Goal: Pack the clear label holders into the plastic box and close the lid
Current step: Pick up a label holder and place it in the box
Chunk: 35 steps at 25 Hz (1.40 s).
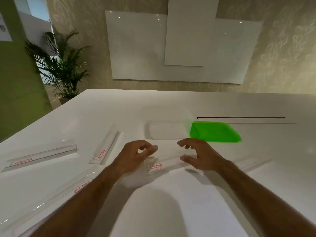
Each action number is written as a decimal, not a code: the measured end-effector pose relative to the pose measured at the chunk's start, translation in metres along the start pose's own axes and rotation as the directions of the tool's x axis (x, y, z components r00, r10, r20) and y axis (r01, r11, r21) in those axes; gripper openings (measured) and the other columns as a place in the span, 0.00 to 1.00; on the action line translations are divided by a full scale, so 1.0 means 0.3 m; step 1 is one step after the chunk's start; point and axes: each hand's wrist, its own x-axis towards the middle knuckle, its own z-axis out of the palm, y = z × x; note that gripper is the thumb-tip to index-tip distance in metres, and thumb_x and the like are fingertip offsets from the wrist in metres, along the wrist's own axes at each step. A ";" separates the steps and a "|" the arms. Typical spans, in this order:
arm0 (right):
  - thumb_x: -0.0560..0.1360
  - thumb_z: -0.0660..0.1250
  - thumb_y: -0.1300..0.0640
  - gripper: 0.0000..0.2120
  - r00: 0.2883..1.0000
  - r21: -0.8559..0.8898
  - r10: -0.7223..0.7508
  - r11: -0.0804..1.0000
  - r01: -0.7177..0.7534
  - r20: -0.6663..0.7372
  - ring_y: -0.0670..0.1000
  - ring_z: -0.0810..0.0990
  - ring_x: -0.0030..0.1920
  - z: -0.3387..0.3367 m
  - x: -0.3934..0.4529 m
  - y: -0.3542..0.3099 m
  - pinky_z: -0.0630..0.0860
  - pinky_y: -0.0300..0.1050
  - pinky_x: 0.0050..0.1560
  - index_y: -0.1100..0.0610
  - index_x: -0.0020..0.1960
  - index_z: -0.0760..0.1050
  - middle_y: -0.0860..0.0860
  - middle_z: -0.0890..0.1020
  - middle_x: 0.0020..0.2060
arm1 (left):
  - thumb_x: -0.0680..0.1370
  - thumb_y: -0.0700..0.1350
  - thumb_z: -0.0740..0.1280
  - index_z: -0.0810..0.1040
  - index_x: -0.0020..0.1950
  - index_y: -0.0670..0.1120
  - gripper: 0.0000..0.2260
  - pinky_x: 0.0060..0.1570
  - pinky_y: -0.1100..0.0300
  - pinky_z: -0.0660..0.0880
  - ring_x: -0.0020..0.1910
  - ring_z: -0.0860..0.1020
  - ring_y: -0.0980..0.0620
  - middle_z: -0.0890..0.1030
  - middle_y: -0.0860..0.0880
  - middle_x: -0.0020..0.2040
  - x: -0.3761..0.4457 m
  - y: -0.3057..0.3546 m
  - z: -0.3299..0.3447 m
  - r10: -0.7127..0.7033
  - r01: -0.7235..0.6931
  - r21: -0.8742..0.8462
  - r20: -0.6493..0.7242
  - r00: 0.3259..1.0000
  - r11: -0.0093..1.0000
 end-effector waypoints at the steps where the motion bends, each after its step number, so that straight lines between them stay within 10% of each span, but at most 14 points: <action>1: 0.69 0.70 0.43 0.23 1.000 0.018 -0.017 1.000 0.017 0.008 0.44 0.79 0.48 0.005 -0.005 0.007 0.76 0.42 0.51 0.48 0.62 0.76 0.42 0.82 0.52 | 0.72 0.67 0.68 0.84 0.49 0.55 0.18 0.45 0.64 0.72 0.46 0.79 0.62 0.85 0.60 0.47 -0.011 -0.005 0.010 -0.001 0.002 -0.050 0.022 1.000 0.999; 9: 0.69 0.73 0.55 0.14 0.999 0.071 0.038 0.997 -0.039 0.015 0.42 0.78 0.43 0.038 -0.028 0.029 0.67 0.28 0.45 0.45 0.54 0.80 0.42 0.84 0.40 | 0.75 0.42 0.72 0.87 0.44 0.50 0.04 0.37 0.67 0.75 0.33 0.81 0.60 0.85 0.55 0.33 -0.085 -0.008 0.056 -0.076 0.079 -0.173 0.024 0.997 0.982; 15: 0.67 0.73 0.49 0.20 0.992 0.190 -0.030 0.980 0.054 -0.123 0.45 0.78 0.47 -0.018 -0.056 -0.028 0.72 0.34 0.45 0.44 0.58 0.77 0.40 0.82 0.50 | 0.77 0.40 0.71 0.87 0.47 0.46 0.05 0.35 0.63 0.76 0.30 0.78 0.53 0.85 0.47 0.34 -0.062 0.026 0.020 -0.166 0.124 -0.362 -0.088 0.982 0.924; 22: 0.62 0.80 0.47 0.34 0.974 0.065 -0.200 0.976 0.207 -0.103 0.45 0.77 0.54 -0.076 -0.100 -0.031 0.74 0.36 0.52 0.50 0.66 0.74 0.45 0.76 0.59 | 0.79 0.37 0.68 0.85 0.49 0.39 0.06 0.34 0.60 0.74 0.28 0.75 0.53 0.82 0.45 0.34 -0.032 0.059 -0.032 -0.375 0.364 -0.642 0.127 0.918 0.675; 27: 0.61 0.81 0.50 0.25 0.983 0.179 -0.111 0.974 0.136 -0.145 0.45 0.83 0.44 -0.094 -0.094 -0.022 0.80 0.41 0.46 0.47 0.57 0.81 0.44 0.84 0.50 | 0.81 0.51 0.66 0.85 0.50 0.40 0.15 0.44 0.55 0.77 0.34 0.79 0.52 0.83 0.44 0.39 -0.020 0.068 -0.037 -0.399 0.403 -0.661 0.168 0.901 0.633; 35: 0.60 0.76 0.35 0.27 0.993 0.293 0.020 0.956 0.015 -0.117 0.42 0.84 0.47 -0.123 -0.080 -0.035 0.77 0.32 0.49 0.49 0.54 0.83 0.36 0.84 0.48 | 0.66 0.70 0.69 0.86 0.53 0.49 0.29 0.56 0.57 0.78 0.54 0.83 0.53 0.87 0.51 0.52 -0.030 0.073 -0.040 -0.143 0.169 -0.502 0.091 0.986 0.848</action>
